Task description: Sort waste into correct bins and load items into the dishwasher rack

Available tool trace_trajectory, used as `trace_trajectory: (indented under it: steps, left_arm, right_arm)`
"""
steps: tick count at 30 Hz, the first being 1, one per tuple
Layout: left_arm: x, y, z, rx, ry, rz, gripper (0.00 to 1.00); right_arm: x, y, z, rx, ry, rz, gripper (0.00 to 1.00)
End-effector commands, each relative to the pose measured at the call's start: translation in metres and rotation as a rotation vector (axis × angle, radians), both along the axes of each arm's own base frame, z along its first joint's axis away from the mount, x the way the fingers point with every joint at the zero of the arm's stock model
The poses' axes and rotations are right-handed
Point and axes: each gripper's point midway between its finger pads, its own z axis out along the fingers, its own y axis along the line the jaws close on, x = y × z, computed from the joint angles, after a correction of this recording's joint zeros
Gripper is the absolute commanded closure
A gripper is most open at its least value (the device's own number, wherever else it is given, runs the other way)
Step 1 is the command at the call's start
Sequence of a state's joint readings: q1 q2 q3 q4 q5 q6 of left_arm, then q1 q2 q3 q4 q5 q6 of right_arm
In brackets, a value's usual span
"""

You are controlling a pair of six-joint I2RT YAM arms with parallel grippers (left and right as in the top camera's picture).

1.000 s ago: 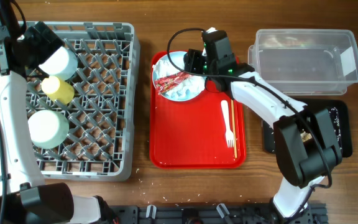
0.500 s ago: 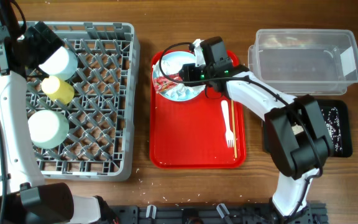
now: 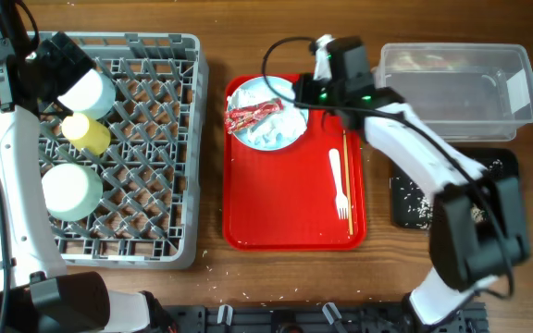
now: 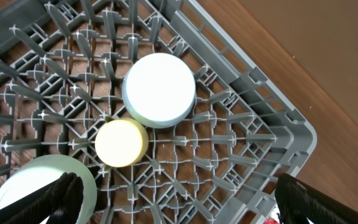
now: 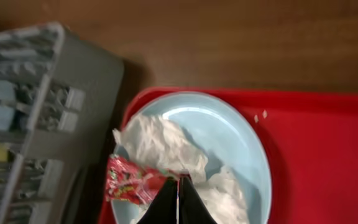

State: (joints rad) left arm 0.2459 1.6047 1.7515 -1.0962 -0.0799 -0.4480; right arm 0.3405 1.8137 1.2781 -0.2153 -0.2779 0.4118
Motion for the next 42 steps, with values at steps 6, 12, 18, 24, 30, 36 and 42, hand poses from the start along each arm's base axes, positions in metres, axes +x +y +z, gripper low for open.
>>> trace_trajectory:
  steps: [6, 12, 18, 24, 30, 36, 42]
  left_arm:
    - [0.0, -0.001, -0.001, -0.009, -0.001, 0.003, 0.0]
    - [0.0, -0.001, -0.001, -0.009, -0.001, 0.003, 0.0]
    - [0.0, -0.001, -0.001, -0.009, -0.001, 0.003, 0.0]
    - [0.0, -0.001, -0.001, -0.009, -0.001, 0.003, 0.0]
    - [0.0, -0.001, -0.001, -0.009, -0.001, 0.003, 0.0]
    - [0.0, -0.001, -0.001, -0.009, -0.001, 0.003, 0.0]
    - [0.0, -0.001, -0.001, -0.009, -0.001, 0.003, 0.0]
  right_arm:
    - [-0.016, 0.006, 0.047, 0.141, 0.008, 0.008, 0.38]
    - [-0.004, 0.035, -0.016, -0.037, -0.001, -0.069, 0.16]
    - [-0.003, 0.053, -0.101, -0.122, 0.047, 0.075, 0.07]
    - [-0.003, 0.053, -0.104, -0.121, 0.051, 0.075, 0.68]
    - [0.003, 0.031, -0.056, -0.145, -0.009, -0.012, 0.96]
    - [-0.006, 0.014, 0.002, -0.149, -0.066, -0.077, 0.95]
    - [-0.011, -0.036, 0.07, -0.177, -0.166, -0.345, 0.96]
